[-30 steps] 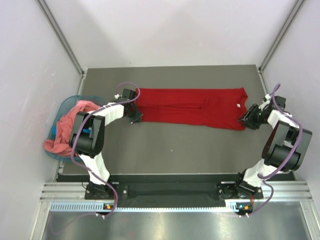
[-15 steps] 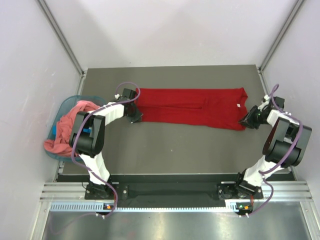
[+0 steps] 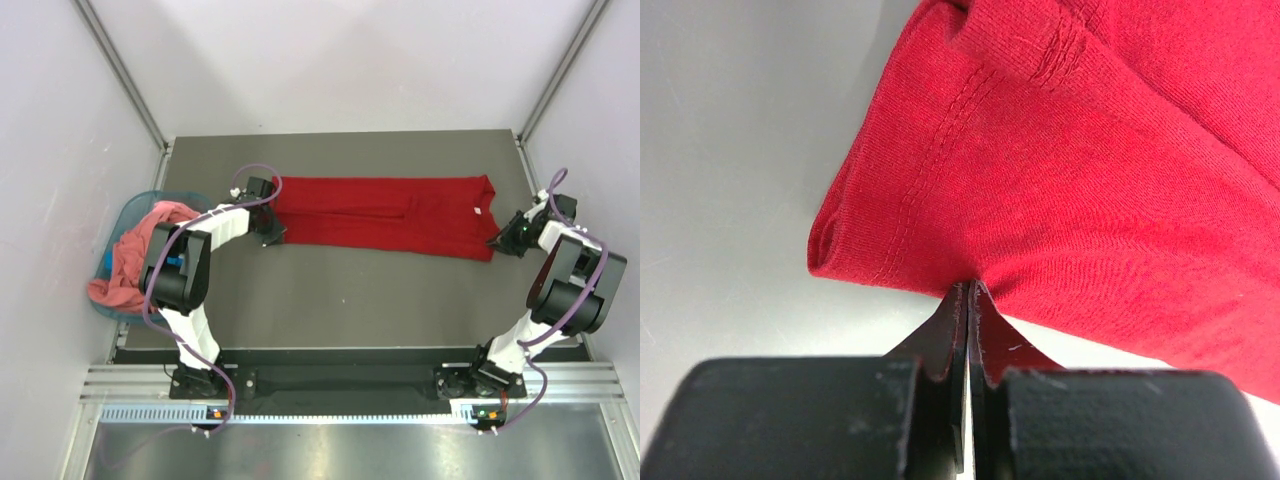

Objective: Fold and stack the t-shirts
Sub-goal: Fold the tshirt

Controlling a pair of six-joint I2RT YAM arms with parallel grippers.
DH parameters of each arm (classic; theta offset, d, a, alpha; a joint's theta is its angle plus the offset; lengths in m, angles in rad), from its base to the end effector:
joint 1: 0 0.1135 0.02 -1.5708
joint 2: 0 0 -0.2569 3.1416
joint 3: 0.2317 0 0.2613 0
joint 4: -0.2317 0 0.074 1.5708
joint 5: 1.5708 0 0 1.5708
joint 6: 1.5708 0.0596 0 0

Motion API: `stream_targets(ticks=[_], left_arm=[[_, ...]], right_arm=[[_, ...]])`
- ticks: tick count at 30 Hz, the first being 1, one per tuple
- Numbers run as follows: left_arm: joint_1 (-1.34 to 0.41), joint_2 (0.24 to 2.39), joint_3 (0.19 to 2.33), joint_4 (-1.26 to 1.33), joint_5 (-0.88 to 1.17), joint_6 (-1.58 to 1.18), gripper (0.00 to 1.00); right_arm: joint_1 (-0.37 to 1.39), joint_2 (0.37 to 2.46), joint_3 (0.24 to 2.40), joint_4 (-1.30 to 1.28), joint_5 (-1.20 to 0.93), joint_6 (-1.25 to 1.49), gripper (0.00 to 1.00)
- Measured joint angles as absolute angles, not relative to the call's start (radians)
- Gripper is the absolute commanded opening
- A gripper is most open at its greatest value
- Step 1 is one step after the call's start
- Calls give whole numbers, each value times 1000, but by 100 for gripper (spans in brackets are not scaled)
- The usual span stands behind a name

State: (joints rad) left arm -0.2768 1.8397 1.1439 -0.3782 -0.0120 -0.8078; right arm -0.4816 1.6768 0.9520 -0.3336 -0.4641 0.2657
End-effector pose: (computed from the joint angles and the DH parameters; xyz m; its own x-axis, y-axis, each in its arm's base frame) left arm 0.3711 -0.1047 0.1268 -0.7780 -0.5303 -0.3370 -0.4262 0.8395 -0.3372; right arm 0.3135 -0.1337 0.1343 -0.6876 0.6243 -0.3706 0.4148 0.7568 0.5052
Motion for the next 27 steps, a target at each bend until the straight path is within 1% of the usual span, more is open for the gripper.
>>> stream_targets(ticks=[4,7,8,9,11,13,17,20,22,27], left_arm=[[-280,1839,1145,-379,-19,-807,0],[-279,1839,1147,-382,-19,-807,0],[-280,1840,1148,-384,-19,-806,0],[-279,1840,1149,-385,-19,-805,0],[-279,1842,1154,-392,-18,-804,0],[-280,1842,1156,-395,-19,-801,0],[-280,1842,1156,-396,-19,-798,0],[-280,1842,1158,-399,-19,-793,0],[-280,1842,1159,-408,-20,-788,0],[-281,1842,1163,-427,-27,-776,0]], right_arm=[[-482,1677,952,-329,-458,266,0],[-481,1676,952,-329,-459,279,12],[-480,1676,952,-331,-458,282,19],[-480,1671,952,-339,-451,290,24],[-480,1650,952,-374,-419,306,29],[-481,1621,953,-411,-397,319,27],[-465,1540,957,-455,-353,364,19],[-419,1497,967,-470,-331,387,12],[-385,1501,978,-468,-329,398,8],[-358,1556,975,-458,-310,413,3]])
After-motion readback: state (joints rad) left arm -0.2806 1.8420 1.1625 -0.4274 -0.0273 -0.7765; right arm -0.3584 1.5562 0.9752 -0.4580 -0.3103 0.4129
